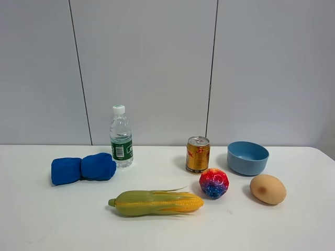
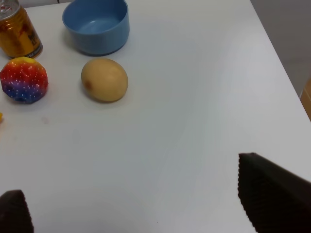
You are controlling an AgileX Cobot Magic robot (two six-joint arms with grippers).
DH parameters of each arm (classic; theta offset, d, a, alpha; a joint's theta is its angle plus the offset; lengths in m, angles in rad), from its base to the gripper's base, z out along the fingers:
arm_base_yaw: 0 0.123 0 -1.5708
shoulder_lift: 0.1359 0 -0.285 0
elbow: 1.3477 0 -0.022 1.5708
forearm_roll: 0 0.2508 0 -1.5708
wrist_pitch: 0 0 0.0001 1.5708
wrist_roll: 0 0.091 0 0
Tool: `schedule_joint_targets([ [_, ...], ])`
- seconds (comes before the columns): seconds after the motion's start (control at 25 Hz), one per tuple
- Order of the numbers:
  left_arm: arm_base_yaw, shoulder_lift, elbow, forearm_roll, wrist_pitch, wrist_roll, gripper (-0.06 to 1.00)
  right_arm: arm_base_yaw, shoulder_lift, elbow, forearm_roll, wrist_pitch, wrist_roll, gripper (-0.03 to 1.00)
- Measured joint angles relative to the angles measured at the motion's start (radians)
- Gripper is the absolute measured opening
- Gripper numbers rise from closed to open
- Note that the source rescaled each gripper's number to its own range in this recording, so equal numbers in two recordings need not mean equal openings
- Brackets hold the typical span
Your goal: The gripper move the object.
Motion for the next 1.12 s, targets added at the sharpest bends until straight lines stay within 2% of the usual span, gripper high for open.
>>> schedule_joint_targets([
  [0.12,0.004,-0.049,0.007,-0.004,-0.015,0.001,0.39,0.0,0.0,0.0,0.0,0.0,0.0,1.0],
  [1.12,0.005,-0.055,0.007,0.017,-0.02,-0.033,0.39,0.0,0.0,0.0,0.0,0.0,0.0,1.0],
])
